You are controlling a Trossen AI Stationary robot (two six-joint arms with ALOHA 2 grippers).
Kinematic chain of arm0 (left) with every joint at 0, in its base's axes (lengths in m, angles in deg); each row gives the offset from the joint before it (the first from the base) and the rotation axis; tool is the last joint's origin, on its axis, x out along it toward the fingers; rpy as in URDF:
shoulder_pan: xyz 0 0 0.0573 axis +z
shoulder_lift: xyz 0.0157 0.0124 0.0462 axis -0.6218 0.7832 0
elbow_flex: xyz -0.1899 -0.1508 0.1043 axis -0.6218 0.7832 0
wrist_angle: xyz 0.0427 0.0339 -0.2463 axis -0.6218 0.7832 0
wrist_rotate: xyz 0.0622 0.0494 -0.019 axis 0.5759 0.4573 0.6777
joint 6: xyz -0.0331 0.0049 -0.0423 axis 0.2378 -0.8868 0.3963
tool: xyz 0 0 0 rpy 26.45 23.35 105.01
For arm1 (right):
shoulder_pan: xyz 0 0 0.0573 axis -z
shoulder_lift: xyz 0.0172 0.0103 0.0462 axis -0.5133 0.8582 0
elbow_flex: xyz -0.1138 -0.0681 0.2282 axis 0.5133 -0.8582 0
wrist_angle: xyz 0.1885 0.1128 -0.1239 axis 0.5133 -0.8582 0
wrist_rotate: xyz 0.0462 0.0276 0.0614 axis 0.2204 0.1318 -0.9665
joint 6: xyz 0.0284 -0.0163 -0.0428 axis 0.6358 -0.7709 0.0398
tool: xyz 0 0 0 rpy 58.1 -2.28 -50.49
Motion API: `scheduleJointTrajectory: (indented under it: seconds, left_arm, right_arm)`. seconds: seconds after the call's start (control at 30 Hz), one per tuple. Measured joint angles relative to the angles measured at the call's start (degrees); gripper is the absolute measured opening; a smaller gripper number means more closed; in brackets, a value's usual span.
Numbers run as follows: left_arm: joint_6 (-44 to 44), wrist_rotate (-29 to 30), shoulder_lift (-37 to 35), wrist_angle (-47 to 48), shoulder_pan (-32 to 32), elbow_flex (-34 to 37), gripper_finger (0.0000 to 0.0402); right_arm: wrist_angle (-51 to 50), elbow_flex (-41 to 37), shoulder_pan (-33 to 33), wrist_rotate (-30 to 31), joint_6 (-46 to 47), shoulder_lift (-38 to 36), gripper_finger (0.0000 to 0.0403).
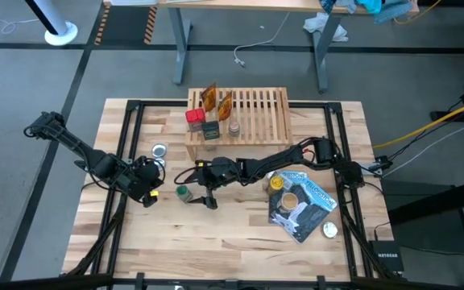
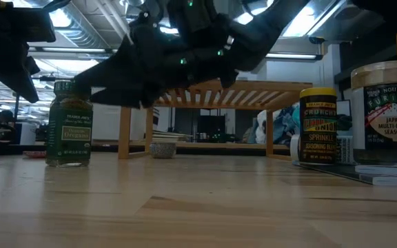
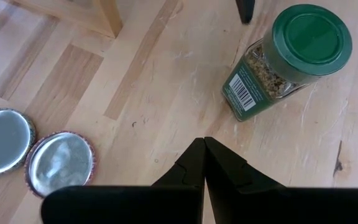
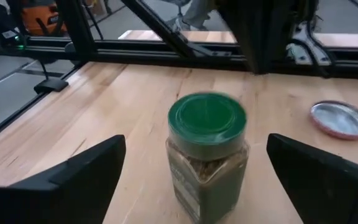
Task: Shelf spices
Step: Put the green seasoning bottle on the shelf
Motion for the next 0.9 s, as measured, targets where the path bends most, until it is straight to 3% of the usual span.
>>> scheduleJointTrajectory:
  seconds: [0.6, 0.9]
  left_arm:
    - [0.0, 0.0, 0.0, 0.0, 0.0, 0.0, 0.0001]
    - [0.0, 0.0, 0.0, 0.0, 0.0, 0.0, 0.0001]
  right_arm:
    - [4.7, 0.2, 0.0, -0.5, -1.4, 2.4, 0.0397]
    - [5.4, 4.5, -0.1, -2.3, -1.1, 6.3, 0.0397]
